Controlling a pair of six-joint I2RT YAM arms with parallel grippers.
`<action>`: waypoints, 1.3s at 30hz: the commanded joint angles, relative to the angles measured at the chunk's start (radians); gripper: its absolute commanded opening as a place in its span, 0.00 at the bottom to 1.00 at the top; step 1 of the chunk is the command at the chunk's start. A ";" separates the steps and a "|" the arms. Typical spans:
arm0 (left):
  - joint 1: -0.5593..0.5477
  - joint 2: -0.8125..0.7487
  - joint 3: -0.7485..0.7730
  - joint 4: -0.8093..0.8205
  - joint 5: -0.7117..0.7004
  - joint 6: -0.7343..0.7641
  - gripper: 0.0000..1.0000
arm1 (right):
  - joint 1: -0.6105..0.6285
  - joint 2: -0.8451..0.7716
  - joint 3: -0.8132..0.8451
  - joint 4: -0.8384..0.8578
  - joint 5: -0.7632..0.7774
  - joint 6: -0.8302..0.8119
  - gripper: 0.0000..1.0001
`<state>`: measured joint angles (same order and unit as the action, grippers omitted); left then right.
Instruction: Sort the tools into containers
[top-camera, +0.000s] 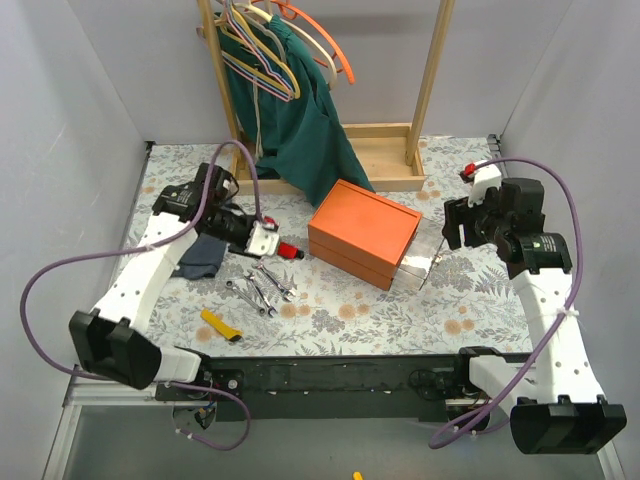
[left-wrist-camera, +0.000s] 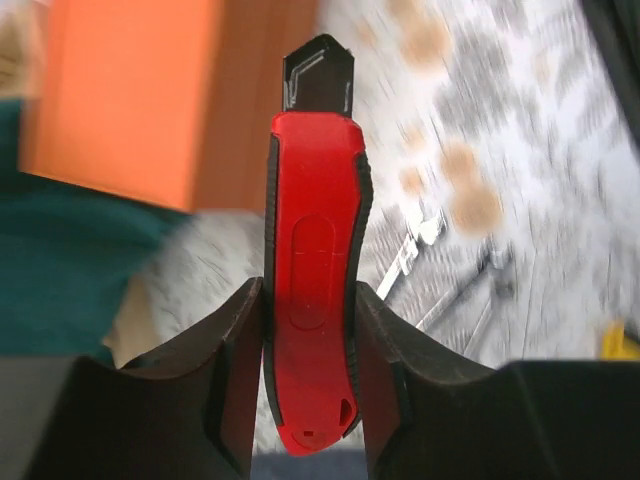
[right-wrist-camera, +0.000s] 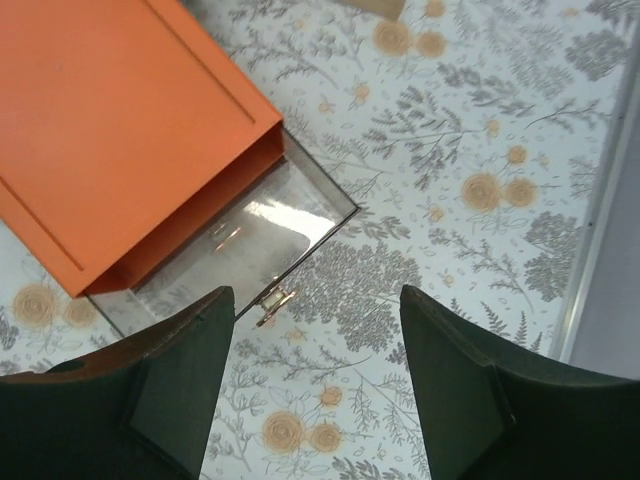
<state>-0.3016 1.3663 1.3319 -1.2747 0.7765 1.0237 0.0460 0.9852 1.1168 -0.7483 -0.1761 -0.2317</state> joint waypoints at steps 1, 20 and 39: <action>-0.071 -0.067 0.095 0.347 0.397 -0.673 0.00 | -0.008 -0.030 0.032 0.096 0.130 0.066 0.75; -0.605 0.618 0.655 0.986 -0.333 -2.076 0.00 | -0.118 0.023 -0.034 0.170 0.242 0.135 0.75; -0.668 0.654 0.632 0.936 -0.542 -2.069 0.80 | -0.121 -0.030 -0.120 0.204 0.231 0.161 0.75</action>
<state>-0.9703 2.0739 1.9182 -0.3584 0.2058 -1.1141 -0.0711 0.9710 1.0016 -0.5907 0.0532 -0.0898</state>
